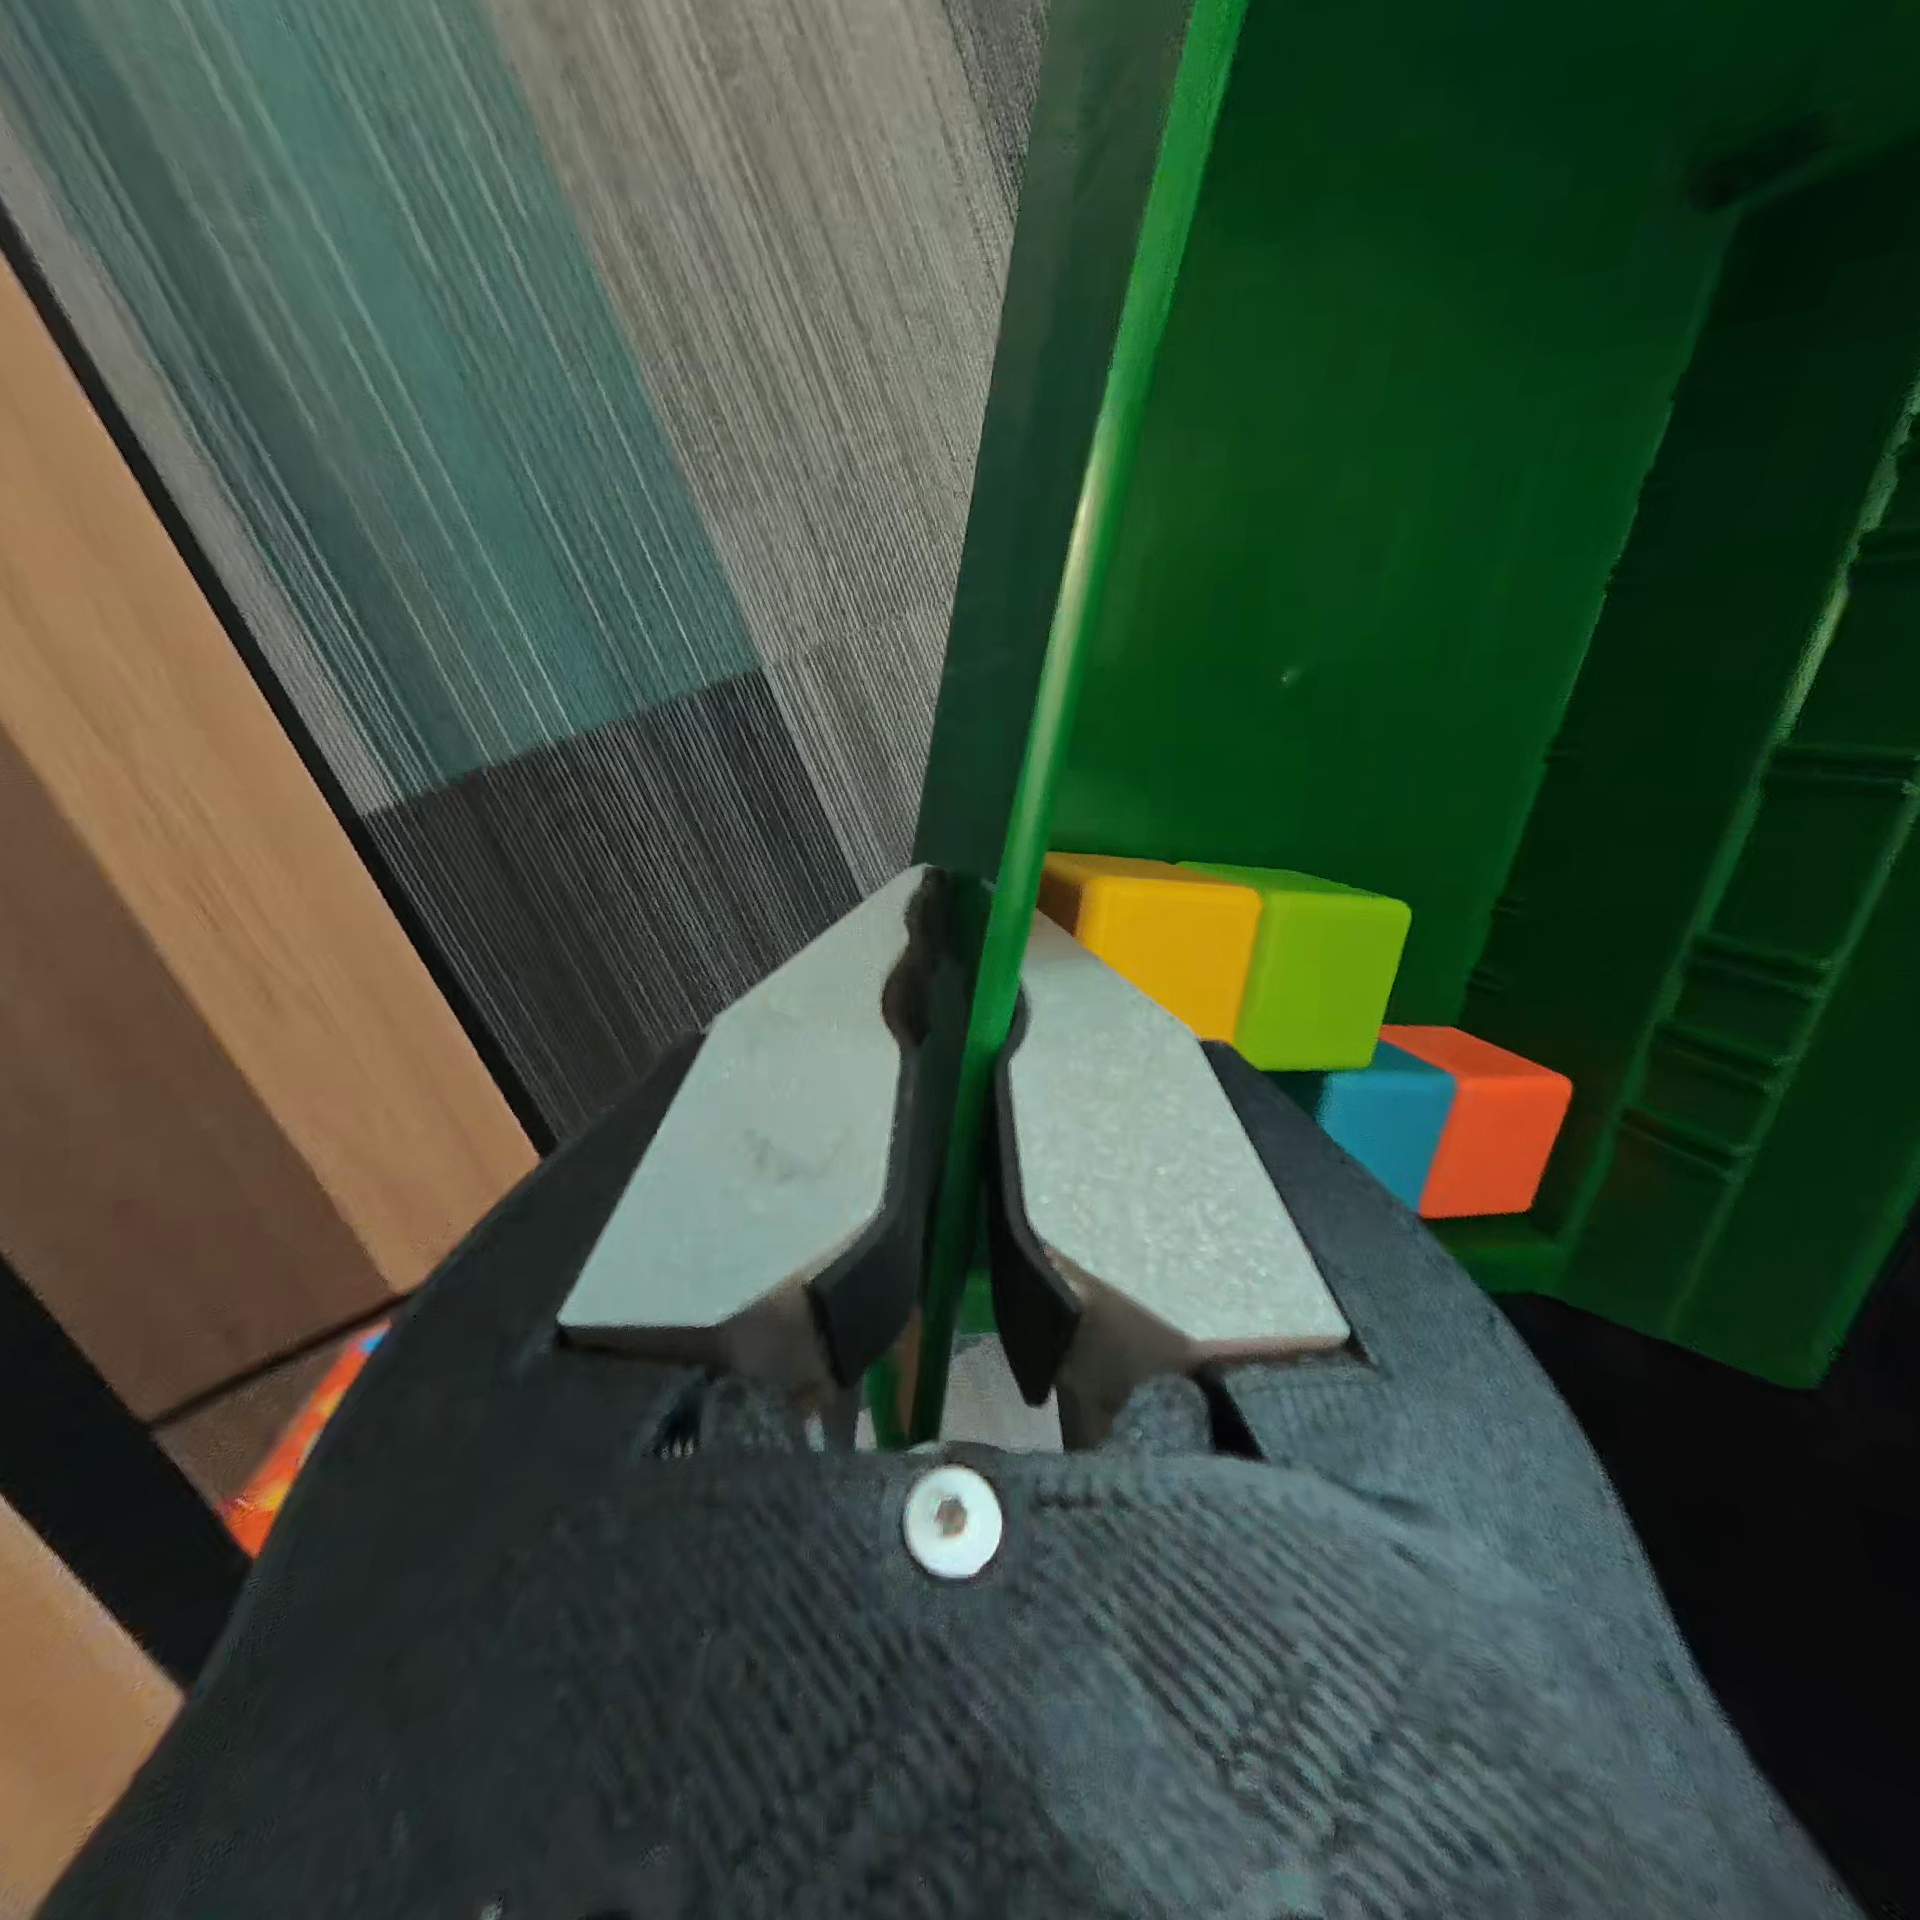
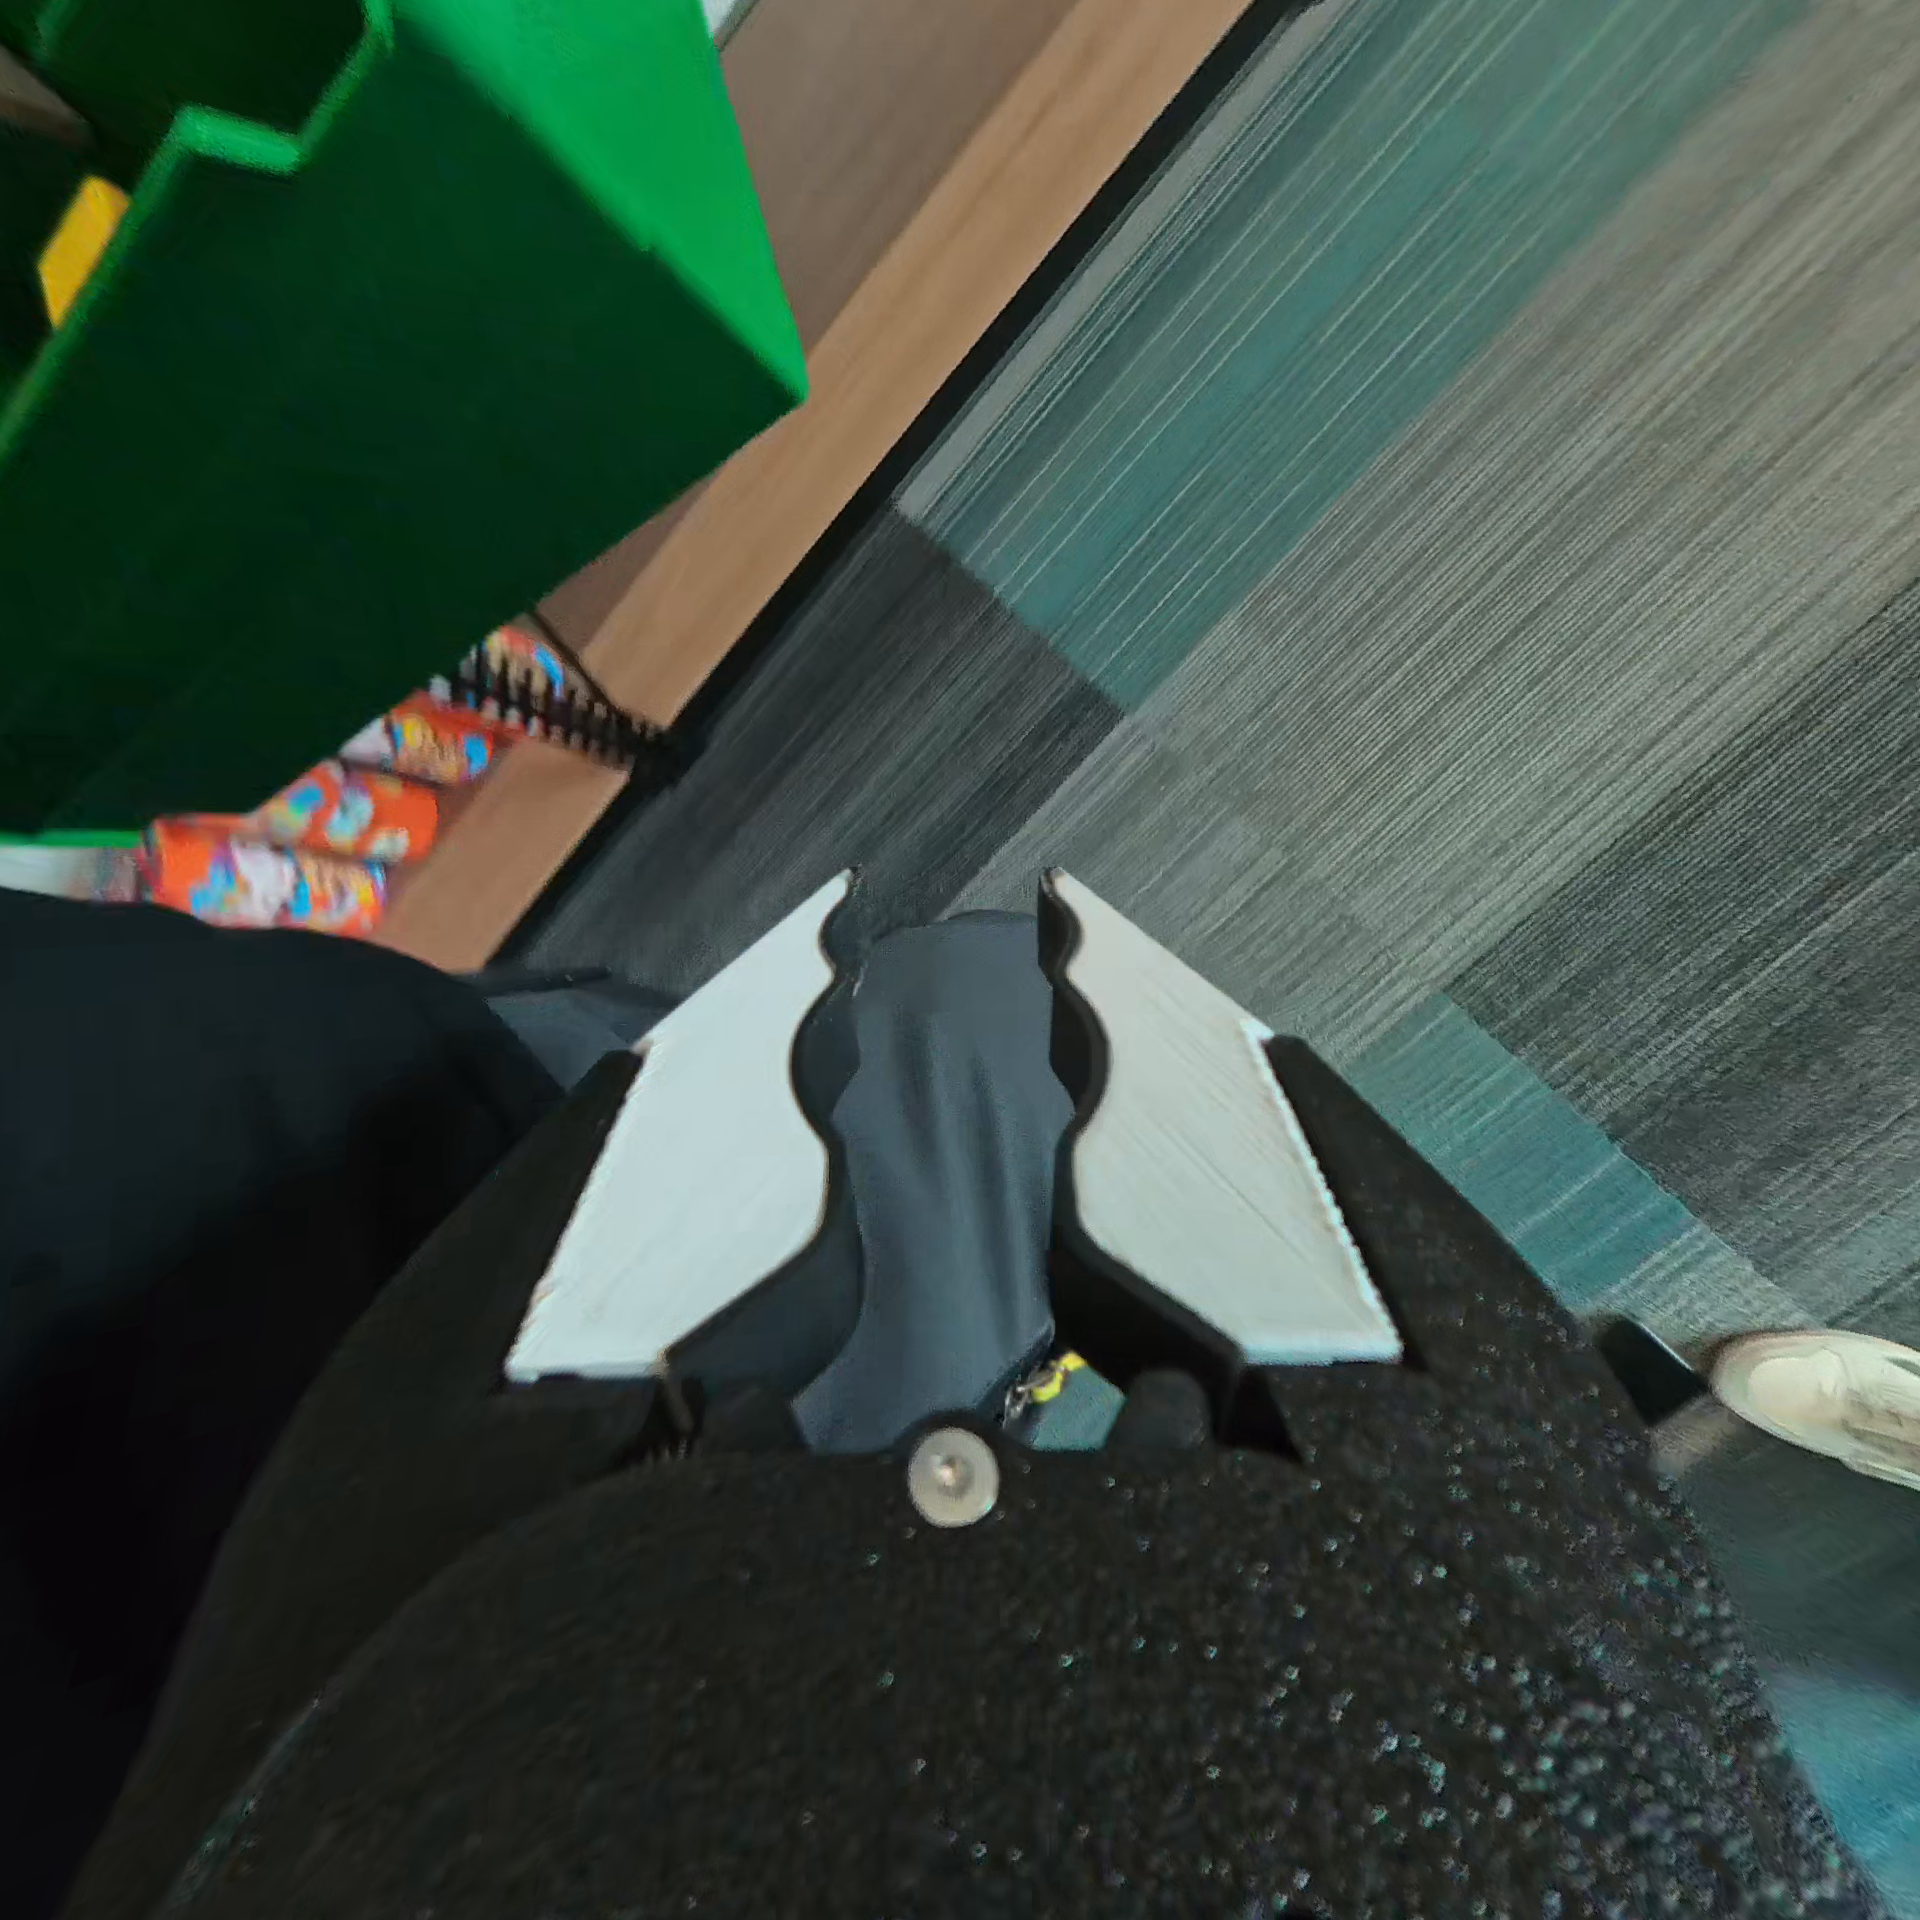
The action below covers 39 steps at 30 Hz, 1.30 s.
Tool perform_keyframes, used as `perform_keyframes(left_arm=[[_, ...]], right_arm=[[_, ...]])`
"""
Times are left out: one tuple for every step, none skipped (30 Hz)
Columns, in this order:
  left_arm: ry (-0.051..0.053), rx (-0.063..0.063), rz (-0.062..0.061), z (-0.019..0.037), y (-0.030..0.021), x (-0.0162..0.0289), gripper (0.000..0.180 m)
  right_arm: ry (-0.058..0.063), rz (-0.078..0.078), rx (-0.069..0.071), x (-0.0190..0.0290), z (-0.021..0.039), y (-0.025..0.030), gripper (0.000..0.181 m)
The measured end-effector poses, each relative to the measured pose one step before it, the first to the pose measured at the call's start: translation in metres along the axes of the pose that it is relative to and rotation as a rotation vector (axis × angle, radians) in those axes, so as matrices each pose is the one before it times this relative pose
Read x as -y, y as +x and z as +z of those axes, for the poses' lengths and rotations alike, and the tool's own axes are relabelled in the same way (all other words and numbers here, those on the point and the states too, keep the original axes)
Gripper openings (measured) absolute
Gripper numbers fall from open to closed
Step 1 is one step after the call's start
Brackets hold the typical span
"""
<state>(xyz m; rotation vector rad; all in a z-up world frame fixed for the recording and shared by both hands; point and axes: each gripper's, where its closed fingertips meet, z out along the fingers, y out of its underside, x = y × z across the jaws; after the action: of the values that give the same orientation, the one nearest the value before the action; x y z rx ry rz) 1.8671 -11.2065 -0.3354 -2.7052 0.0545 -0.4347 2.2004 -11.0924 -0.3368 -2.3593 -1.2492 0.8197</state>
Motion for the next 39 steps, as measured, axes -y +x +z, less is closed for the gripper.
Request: perform_keyframes(left_arm=[[-0.0177,-0.0113,0.025,0.01053,-0.01539,0.02701,0.004],[-0.0134,-0.0093,0.0184,0.01124,-0.01482,0.02662,0.004],[-0.0107,-0.0097,0.0149,0.01031,-0.01472,0.0262,0.004],[-0.0139,-0.0026,0.0191,0.01023,-0.01503,0.0256,0.004],[-0.0176,0.0002,0.0245,0.01028,-0.01556,0.02638,0.004],[-0.0171,-0.0015,0.0147,0.00895,-0.01586,0.02624,0.004],[-0.0146,-0.0001,0.0117,0.00793,-0.01607,0.02689,0.004],[-0.0132,0.0043,0.0096,0.00621,-0.01652,0.02808,0.004],[-0.0126,0.0076,0.0096,0.00444,-0.0163,0.03027,0.004],[-0.0113,0.0082,0.0103,0.00196,-0.01519,0.03109,0.004],[-0.0093,0.01,0.0153,0.00084,-0.01487,0.03282,0.004],[-0.0085,0.005,0.0177,0.00045,-0.01382,0.03343,0.004],[-0.004,-0.0011,0.0142,0.00074,-0.01314,0.03266,0.004],[0.0013,-0.0014,0.0096,0.00081,-0.01315,0.03168,0.004],[0.0071,-0.0013,0.0068,0.00098,-0.01253,0.03105,0.004],[0.0115,-0.0036,0.0054,0.00281,-0.01513,0.03203,0.004],[0.0143,-0.0064,0.0023,0.00422,-0.01339,0.02945,0.004],[0.0189,-0.0096,0.0027,0.00609,-0.01411,0.02908,0.004],[0.0175,-0.0148,-0.0027,0.00761,-0.01468,0.0288,0.004],[0.0147,-0.0133,-0.0024,0.00903,-0.0178,0.03119,0.003],[0.0109,-0.0129,0.0054,0.00935,-0.01549,0.02718,0.003],[0.008,-0.0156,0.0095,0.01,-0.01543,0.02617,0.004],[0.0061,-0.017,0.0137,0.0106,-0.0162,0.02585,0.004],[0.0053,-0.0193,0.0141,0.01222,-0.0192,0.02806,0.003],[0.0033,-0.022,0.013,0.01123,-0.01799,0.02479,0.003],[0.0009,-0.0239,0.0152,0.01109,-0.01883,0.02477,0.004],[-0.0014,-0.0185,0.0236,0.01246,-0.02004,0.02534,0.004],[0.0,-0.0142,0.0237,0.00993,-0.02019,0.02537,0.004],[-0.0081,-0.0179,0.0118,0.00859,-0.02036,0.02524,0.004],[-0.016,-0.025,0.0043,0.00682,-0.01797,0.02525,0.004],[-0.0107,-0.0246,0.0189,0.00294,-0.01706,0.02564,0.004],[-0.007,-0.0147,0.0367,0.00196,-0.01679,0.02465,0.004],[-0.0088,-0.0078,0.0255,0.00207,-0.0175,0.02308,0.004],[-0.0188,-0.006,0.0115,0.00219,-0.0177,0.01942,0.004],[-0.0224,-0.0015,0.0106,0.00622,-0.01655,0.01751,0.003],[-0.0189,0.0039,0.0086,0.00352,-0.01816,0.01635,0.004],[-0.012,0.0039,0.0092,0.00367,-0.01802,0.01636,0.004],[-0.0073,0.0027,0.0034,0.00461,-0.01954,0.01694,0.004],[-0.0068,0.0017,-0.0006,0.0042,-0.01867,0.01729,0.004]], right_arm=[[0.0216,0.0432,-0.0003,0.01931,0.01298,0.01516,0.032],[0.0187,0.0359,0.001,0.01829,0.01436,0.01524,0.032],[0.012,0.0249,-0.0022,0.01789,0.01509,0.01567,0.032],[0.0071,0.0142,-0.0054,0.01864,0.01505,0.01645,0.032],[0.0097,0.0071,-0.0016,0.02121,0.01486,0.01651,0.032],[0.0108,0.0032,0.0068,0.02086,0.01475,0.01654,0.032],[0.0033,0.0019,0.0104,0.02057,0.0158,0.01818,0.032],[-0.0061,-0.0007,0.0072,0.02105,0.01581,0.02046,0.032],[-0.0119,-0.0021,0.0029,0.0237,0.01487,0.02264,0.031],[-0.0183,0.0071,0.0055,0.02391,0.01219,0.02262,0.031],[-0.011,0.0123,0.0102,0.02959,0.0075,0.02085,0.031],[0.0084,0.0024,0.0031,0.03551,0.00166,0.01941,0.031],[0.0195,-0.0095,-0.0055,0.03869,-0.00191,0.01826,0.031],[0.0218,-0.0173,-0.0093,0.04015,-0.00424,0.01789,0.031],[0.0217,-0.0204,-0.0139,0.0408,-0.00457,0.01913,0.031],[0.0207,-0.0176,-0.0167,0.03684,-0.00264,0.02041,0.031],[0.0216,-0.0126,-0.0159,0.0352,-0.00124,0.02097,0.031],[0.0204,-0.009,-0.0168,0.0316,0.00081,0.02088,0.031],[0.0177,-0.0062,-0.0205,0.02855,0.00269,0.02168,0.031],[0.0144,-0.0024,-0.021,0.02596,0.00467,0.02182,0.031],[0.0116,0.0018,-0.0201,0.02072,0.00631,0.01996,0.031],[0.0091,0.0079,-0.0203,0.0176,0.00816,0.01968,0.031],[0.004,0.0136,-0.018,0.01553,0.01053,0.01986,0.031],[-0.0051,0.0179,-0.019,0.00985,0.0115,0.01792,0.031],[-0.0115,0.0228,-0.0213,0.0073,0.01257,0.01777,0.03],[-0.0138,0.0301,-0.0176,0.00663,0.01337,0.01699,0.03],[-0.0147,0.0358,-0.0136,0.00535,0.01229,0.01502,0.03],[-0.0168,0.0355,-0.0171,0.00597,0.01094,0.01489,0.031],[-0.0201,0.0321,-0.0273,0.00637,0.00861,0.01469,0.031],[-0.022,0.0317,-0.0335,0.00761,0.0064,0.0147,0.03],[-0.0133,0.0341,-0.0271,0.00964,0.00402,0.01185,0.03],[0.0011,0.0335,-0.0098,0.01311,0.00352,0.00887,0.03],[-0.0006,0.0253,-0.003,0.01366,0.00494,0.00797,0.03],[-0.0163,0.0138,-0.015,0.01202,0.00739,0.0104,0.03],[-0.0183,0.0104,-0.0275,0.0134,0.00958,0.01326,0.03],[-0.0007,0.0204,-0.017,0.01401,0.00855,0.01068,0.03],[0.0149,0.0332,0.0049,0.01718,0.00922,0.00742,0.03],[0.0187,0.0355,0.0123,0.01851,0.01063,0.00621,0.03],[0.0139,0.0252,0.0094,0.01917,0.01257,0.00734,0.03]])
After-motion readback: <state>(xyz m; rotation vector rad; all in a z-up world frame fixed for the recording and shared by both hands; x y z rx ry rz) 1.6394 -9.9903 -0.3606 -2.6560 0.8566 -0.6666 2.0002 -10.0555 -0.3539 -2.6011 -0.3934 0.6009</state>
